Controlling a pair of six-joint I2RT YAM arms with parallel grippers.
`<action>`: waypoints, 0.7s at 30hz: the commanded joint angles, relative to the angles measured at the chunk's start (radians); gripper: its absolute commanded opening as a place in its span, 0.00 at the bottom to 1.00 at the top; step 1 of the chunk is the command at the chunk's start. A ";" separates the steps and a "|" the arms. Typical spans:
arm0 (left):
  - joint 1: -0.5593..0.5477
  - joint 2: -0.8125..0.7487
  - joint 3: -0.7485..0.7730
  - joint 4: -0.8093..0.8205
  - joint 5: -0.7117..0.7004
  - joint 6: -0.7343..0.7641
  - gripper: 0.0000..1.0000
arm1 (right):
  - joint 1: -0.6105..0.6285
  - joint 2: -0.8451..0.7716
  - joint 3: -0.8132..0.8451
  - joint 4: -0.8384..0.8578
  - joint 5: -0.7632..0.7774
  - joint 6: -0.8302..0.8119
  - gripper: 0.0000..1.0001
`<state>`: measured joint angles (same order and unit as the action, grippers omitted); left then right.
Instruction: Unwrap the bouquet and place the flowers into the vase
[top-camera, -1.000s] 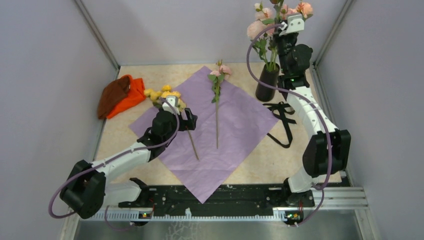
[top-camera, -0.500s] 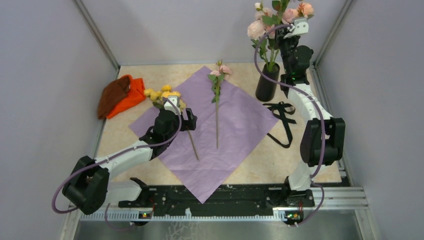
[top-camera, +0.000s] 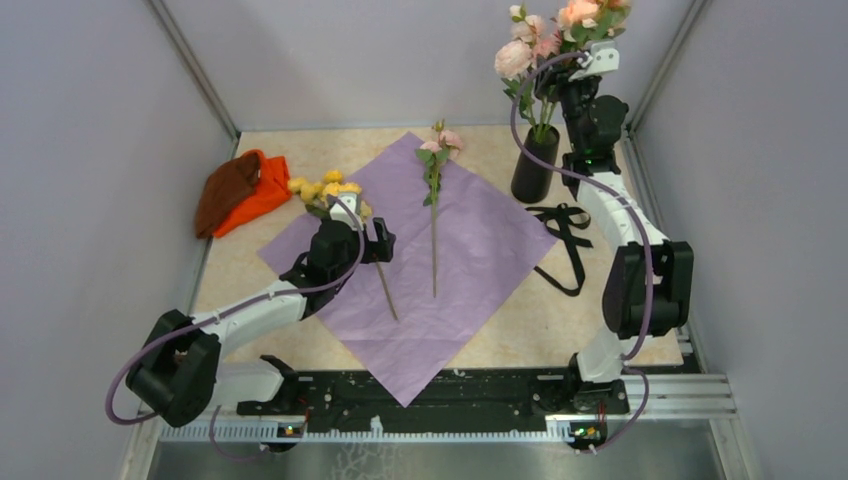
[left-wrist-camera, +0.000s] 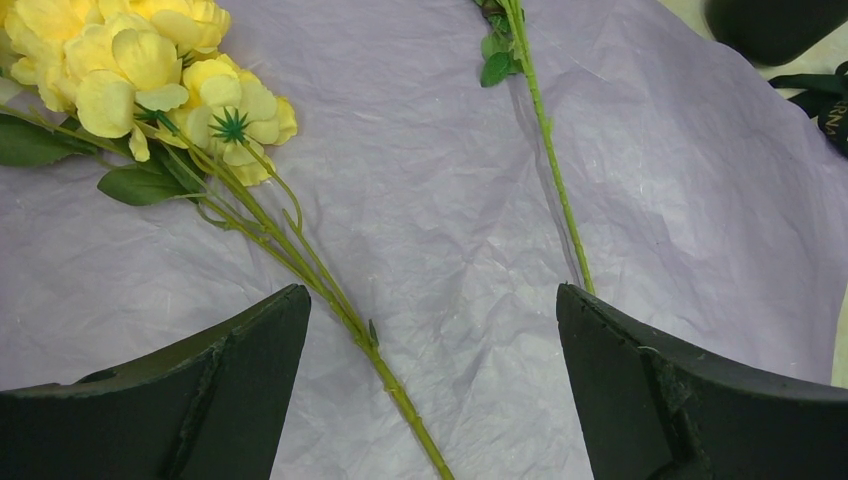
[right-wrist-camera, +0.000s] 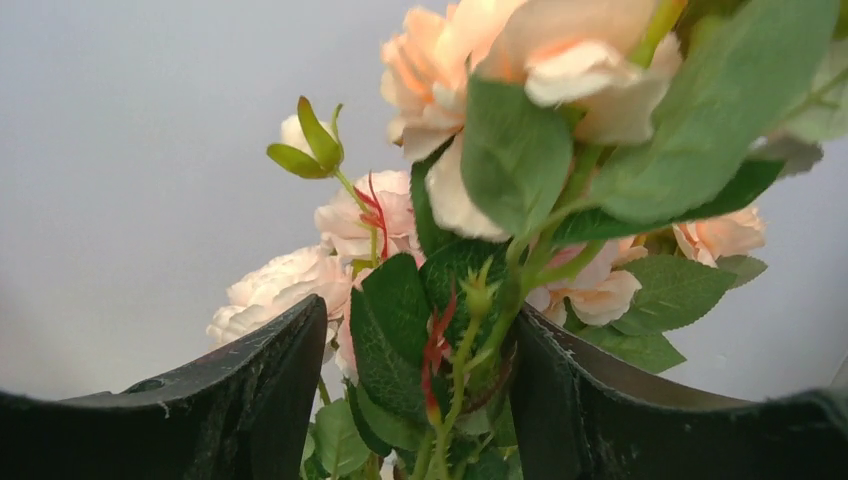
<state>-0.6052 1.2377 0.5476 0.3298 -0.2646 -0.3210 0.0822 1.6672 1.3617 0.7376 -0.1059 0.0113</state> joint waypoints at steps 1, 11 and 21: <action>-0.004 0.011 0.020 0.015 0.025 -0.011 0.99 | -0.005 -0.103 -0.007 0.056 -0.004 -0.006 0.63; -0.004 0.014 0.013 0.021 0.057 -0.025 0.99 | -0.006 -0.202 -0.149 0.091 0.041 -0.041 0.63; -0.004 -0.003 0.007 0.003 0.045 -0.015 0.99 | -0.005 -0.169 -0.199 0.124 0.057 -0.044 0.62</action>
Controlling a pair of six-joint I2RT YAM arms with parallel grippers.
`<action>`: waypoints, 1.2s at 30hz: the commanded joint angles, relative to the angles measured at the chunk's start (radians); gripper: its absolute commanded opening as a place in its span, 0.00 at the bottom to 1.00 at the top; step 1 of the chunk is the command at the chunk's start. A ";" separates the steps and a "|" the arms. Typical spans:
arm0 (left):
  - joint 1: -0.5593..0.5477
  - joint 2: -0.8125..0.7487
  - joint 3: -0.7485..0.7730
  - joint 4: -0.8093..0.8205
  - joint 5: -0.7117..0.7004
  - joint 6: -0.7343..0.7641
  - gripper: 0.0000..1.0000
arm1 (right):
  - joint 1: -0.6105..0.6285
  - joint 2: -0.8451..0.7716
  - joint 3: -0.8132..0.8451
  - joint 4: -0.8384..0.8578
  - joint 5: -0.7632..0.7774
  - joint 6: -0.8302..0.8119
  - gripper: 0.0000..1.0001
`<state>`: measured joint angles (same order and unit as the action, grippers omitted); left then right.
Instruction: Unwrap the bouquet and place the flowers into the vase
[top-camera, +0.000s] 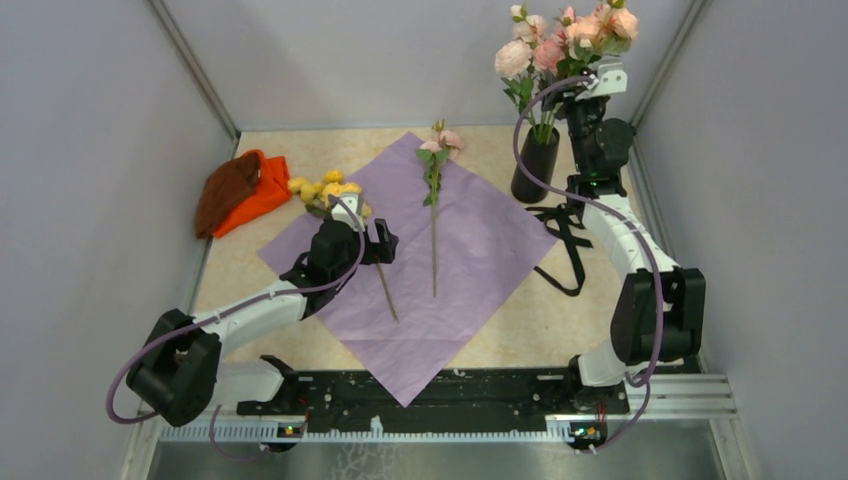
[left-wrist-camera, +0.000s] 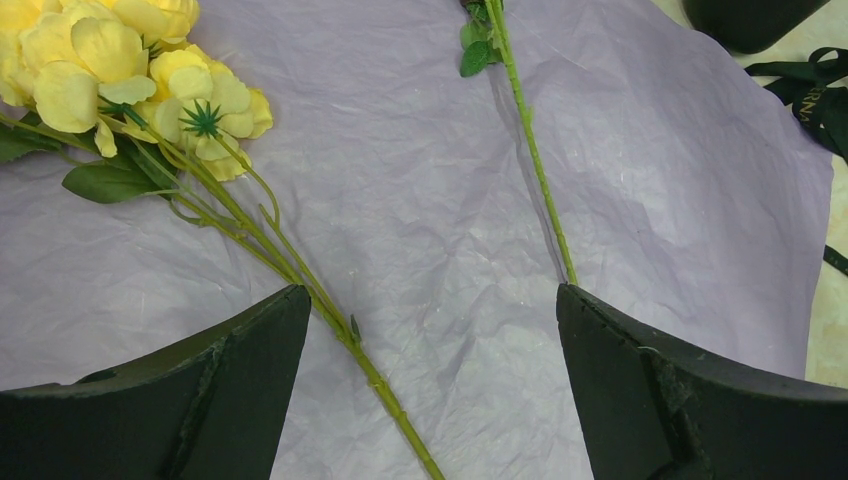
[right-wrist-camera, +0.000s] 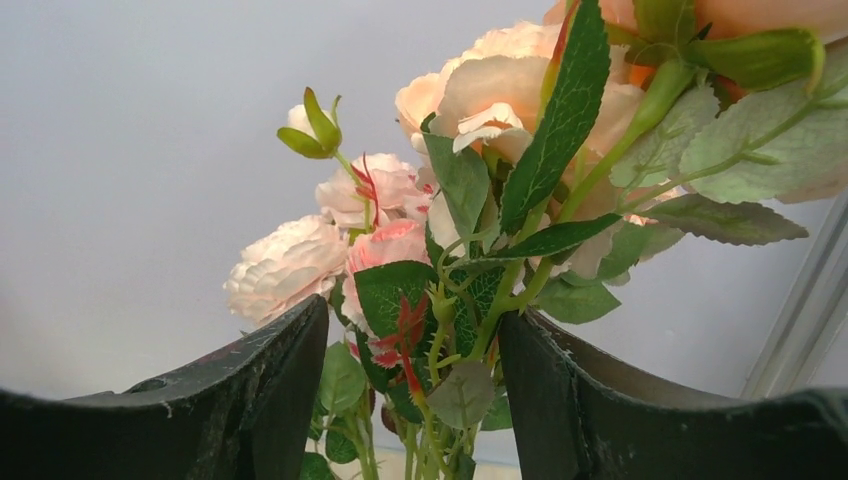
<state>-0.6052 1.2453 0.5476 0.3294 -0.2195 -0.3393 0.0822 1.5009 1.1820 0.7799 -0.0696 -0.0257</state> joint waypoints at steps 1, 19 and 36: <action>-0.004 -0.005 0.009 0.003 0.000 0.006 0.99 | -0.005 0.004 -0.022 0.079 0.025 -0.009 0.62; -0.005 -0.003 0.017 0.007 0.049 -0.003 0.99 | -0.022 0.073 -0.047 -0.071 0.113 0.071 0.90; -0.004 0.129 0.254 -0.242 -0.142 -0.094 0.99 | -0.024 -0.141 -0.276 -0.035 0.161 0.093 0.90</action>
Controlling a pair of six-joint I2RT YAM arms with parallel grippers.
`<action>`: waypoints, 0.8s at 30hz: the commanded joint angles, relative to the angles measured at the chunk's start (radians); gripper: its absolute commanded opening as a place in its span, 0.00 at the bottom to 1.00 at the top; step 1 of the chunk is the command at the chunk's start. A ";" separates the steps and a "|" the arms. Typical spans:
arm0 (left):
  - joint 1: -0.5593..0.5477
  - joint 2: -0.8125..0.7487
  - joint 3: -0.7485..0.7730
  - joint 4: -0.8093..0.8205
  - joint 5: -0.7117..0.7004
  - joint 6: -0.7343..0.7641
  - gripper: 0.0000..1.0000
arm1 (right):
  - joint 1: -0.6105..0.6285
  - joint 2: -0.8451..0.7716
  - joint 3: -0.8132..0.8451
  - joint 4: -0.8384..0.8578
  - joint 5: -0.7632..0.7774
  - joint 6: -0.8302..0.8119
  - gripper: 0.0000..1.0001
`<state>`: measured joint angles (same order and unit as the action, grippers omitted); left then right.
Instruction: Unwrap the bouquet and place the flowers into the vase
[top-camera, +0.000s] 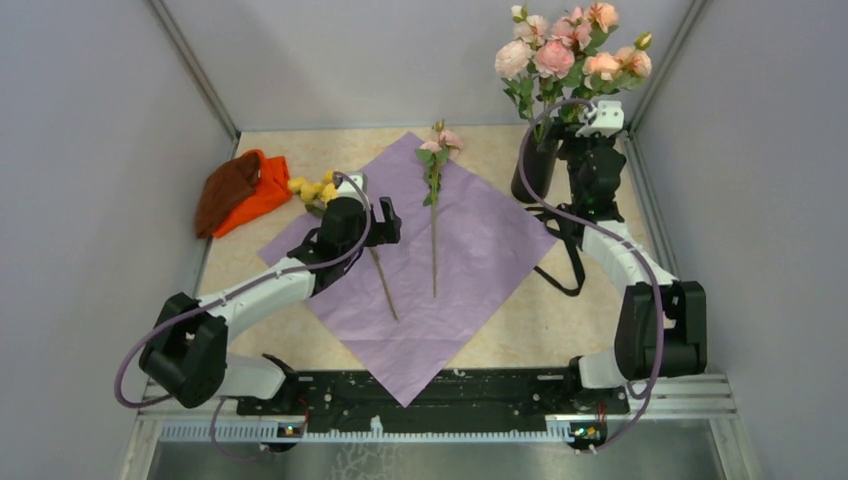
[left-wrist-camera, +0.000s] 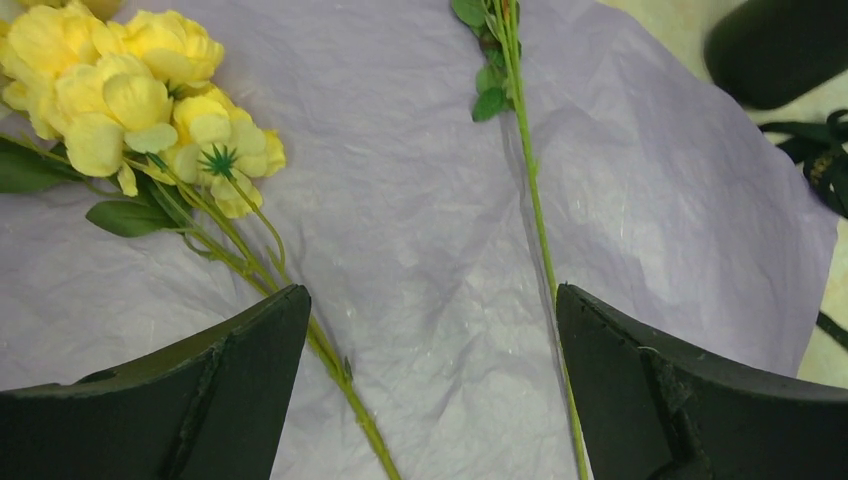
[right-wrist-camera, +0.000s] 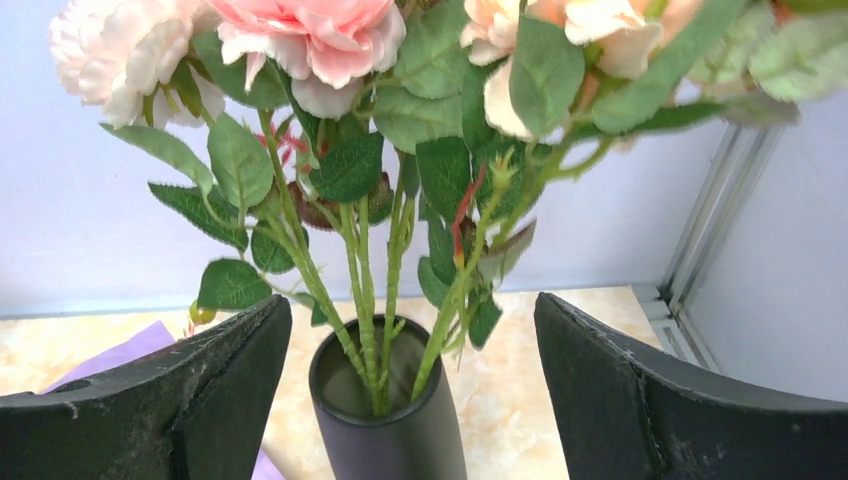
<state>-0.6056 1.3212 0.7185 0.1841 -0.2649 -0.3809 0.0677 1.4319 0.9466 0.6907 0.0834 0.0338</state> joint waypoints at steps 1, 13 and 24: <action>-0.003 0.079 0.114 -0.128 -0.110 -0.063 0.99 | -0.009 -0.087 -0.057 0.059 0.006 0.043 0.90; 0.031 0.288 0.350 -0.438 -0.096 -0.217 0.90 | -0.008 -0.387 -0.331 0.008 -0.037 0.150 0.85; 0.050 0.714 0.912 -0.663 0.205 -0.041 0.79 | -0.008 -0.515 -0.338 -0.132 -0.045 0.155 0.53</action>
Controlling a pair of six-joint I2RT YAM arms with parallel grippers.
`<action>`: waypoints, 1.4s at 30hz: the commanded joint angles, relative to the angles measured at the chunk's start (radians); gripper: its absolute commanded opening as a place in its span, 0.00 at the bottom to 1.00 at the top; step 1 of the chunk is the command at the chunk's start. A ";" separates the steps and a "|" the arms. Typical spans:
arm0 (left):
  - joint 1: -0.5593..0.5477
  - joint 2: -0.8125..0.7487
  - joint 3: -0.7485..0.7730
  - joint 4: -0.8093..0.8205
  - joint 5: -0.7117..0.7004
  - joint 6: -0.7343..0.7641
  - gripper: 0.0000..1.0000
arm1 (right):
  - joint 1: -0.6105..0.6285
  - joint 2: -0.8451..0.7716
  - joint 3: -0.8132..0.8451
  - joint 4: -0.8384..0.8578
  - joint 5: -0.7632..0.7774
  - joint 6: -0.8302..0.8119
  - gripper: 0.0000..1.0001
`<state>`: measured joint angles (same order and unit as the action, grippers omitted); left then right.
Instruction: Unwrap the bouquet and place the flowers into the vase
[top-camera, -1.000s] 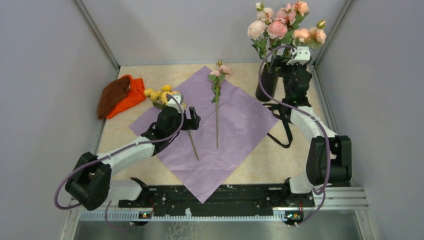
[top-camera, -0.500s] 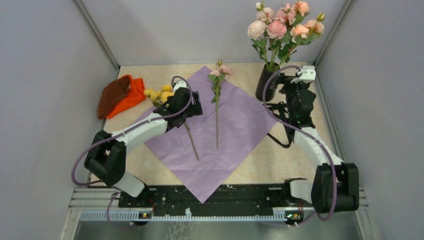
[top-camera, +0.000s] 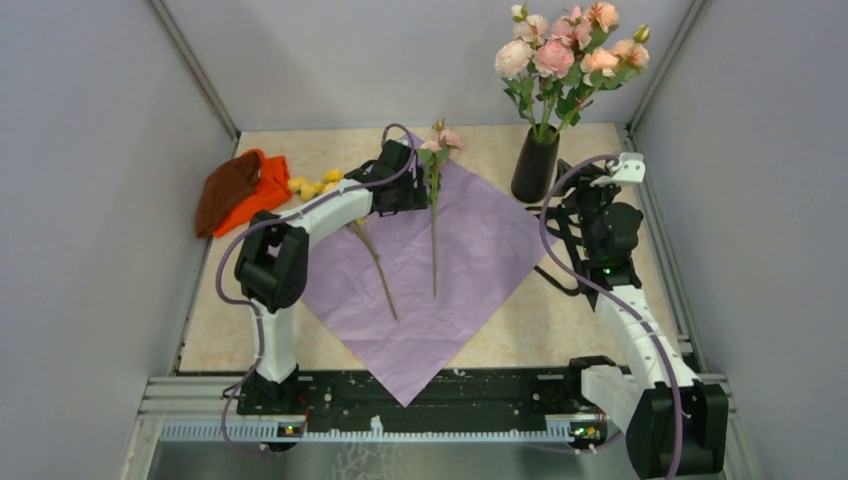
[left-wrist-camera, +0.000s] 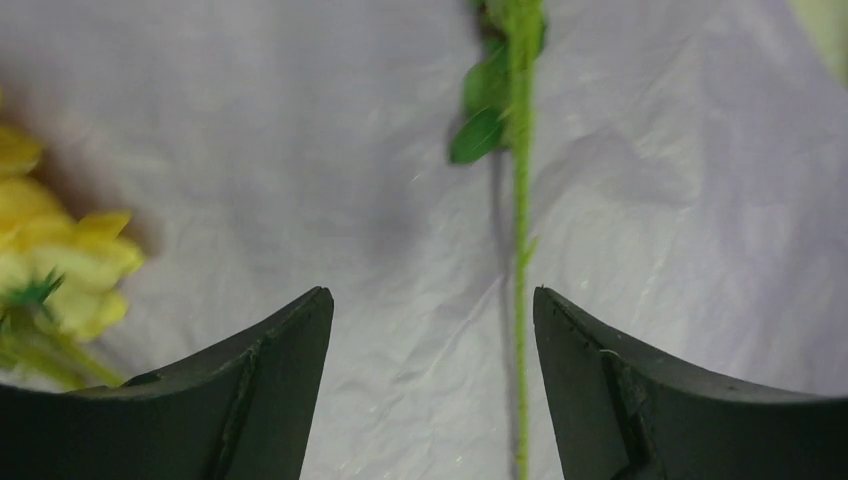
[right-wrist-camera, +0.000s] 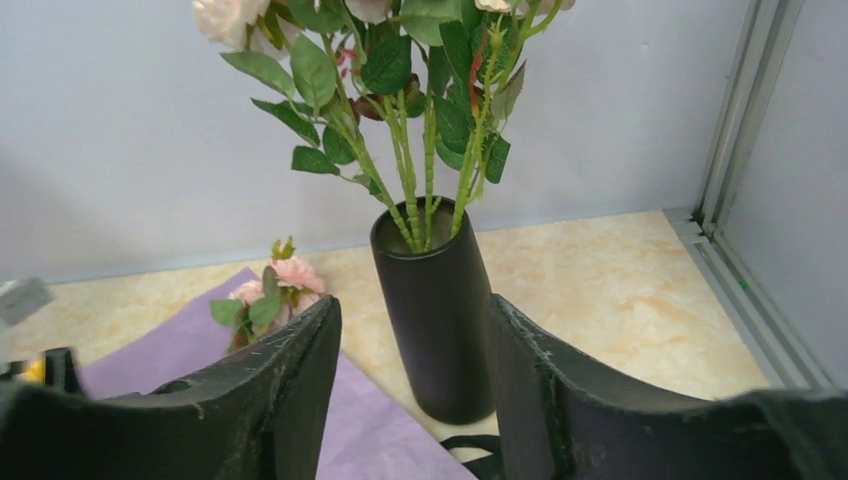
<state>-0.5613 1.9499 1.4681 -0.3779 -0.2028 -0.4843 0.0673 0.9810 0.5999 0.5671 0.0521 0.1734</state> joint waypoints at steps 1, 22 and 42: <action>0.006 0.110 0.204 -0.113 0.169 0.062 0.78 | -0.009 -0.071 0.006 -0.010 -0.016 0.017 0.47; 0.002 0.344 0.415 -0.239 0.354 0.016 0.62 | -0.007 -0.080 -0.014 -0.015 -0.078 0.049 0.38; -0.019 0.355 0.381 -0.145 0.383 -0.020 0.31 | -0.009 -0.065 -0.018 -0.030 -0.034 0.035 0.38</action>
<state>-0.5781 2.3058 1.8671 -0.5453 0.1837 -0.4969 0.0669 0.9257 0.5819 0.5053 0.0059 0.2062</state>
